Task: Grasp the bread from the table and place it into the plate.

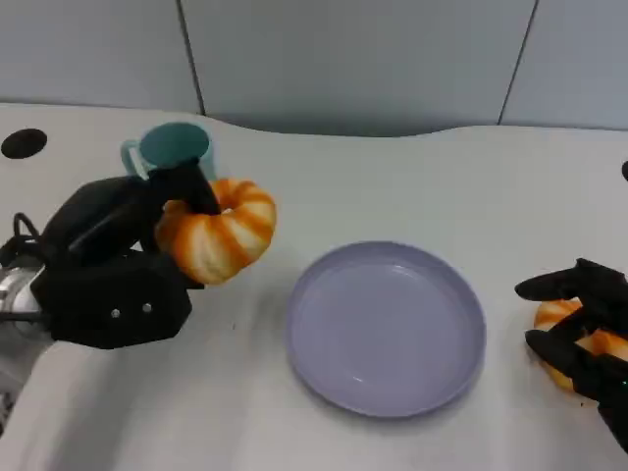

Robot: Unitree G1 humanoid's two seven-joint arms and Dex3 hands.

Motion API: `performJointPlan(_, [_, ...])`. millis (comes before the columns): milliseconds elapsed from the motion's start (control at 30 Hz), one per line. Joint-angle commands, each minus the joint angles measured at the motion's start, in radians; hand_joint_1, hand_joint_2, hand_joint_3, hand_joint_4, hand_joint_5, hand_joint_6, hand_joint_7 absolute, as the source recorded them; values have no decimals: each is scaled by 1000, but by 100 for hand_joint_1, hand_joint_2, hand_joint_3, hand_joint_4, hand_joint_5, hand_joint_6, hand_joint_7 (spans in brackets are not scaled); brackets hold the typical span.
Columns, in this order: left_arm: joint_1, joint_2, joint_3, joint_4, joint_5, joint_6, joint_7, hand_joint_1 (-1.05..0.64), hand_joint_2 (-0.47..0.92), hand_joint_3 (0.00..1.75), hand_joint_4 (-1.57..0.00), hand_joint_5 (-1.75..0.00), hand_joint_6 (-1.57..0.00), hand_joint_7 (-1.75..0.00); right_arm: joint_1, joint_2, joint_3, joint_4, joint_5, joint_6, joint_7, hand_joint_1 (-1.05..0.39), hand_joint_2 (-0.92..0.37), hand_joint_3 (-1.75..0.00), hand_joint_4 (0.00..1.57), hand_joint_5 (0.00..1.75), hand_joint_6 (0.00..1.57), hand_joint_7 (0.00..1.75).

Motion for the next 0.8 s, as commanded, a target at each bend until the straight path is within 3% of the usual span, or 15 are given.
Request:
performJointPlan(33, [-14,-16,-13,-75,-14,-18,-62,-12,87,6,-80,-175,-57,-175,2,2,-4,-18,1,22,-4,-26,-92,-26,65,110,65,69])
performJointPlan(233, [-68,-62,-47,-70,8,-55,-102,-10,87,6,-79,-175,-56,-175,0,0,5,-18,-17,22,-6,-26,-92,-26,67,110,66,67])
performJointPlan(633, [-236,-182,-159,145,77,-158,-121,-8,86,6,-83,-175,-62,-175,-3,11,6,-24,-11,44,3,-26,-92,-26,67,108,67,66])
performJointPlan(667, [-259,-196,-178,175,101,-153,-119,-8,86,6,-79,-175,-63,-162,-3,14,7,-29,-10,53,4,-26,-92,-26,67,108,67,65])
performJointPlan(767, [-304,-221,-211,248,144,-163,-103,-9,86,6,-77,-173,-66,-150,-2,19,9,-36,-9,66,5,-26,-92,-26,68,108,67,65])
performJointPlan(800, [-318,-227,-221,275,158,-173,-93,-11,86,5,-78,-168,-72,-139,-2,20,9,-37,-8,67,5,-26,-92,-26,68,108,67,65])
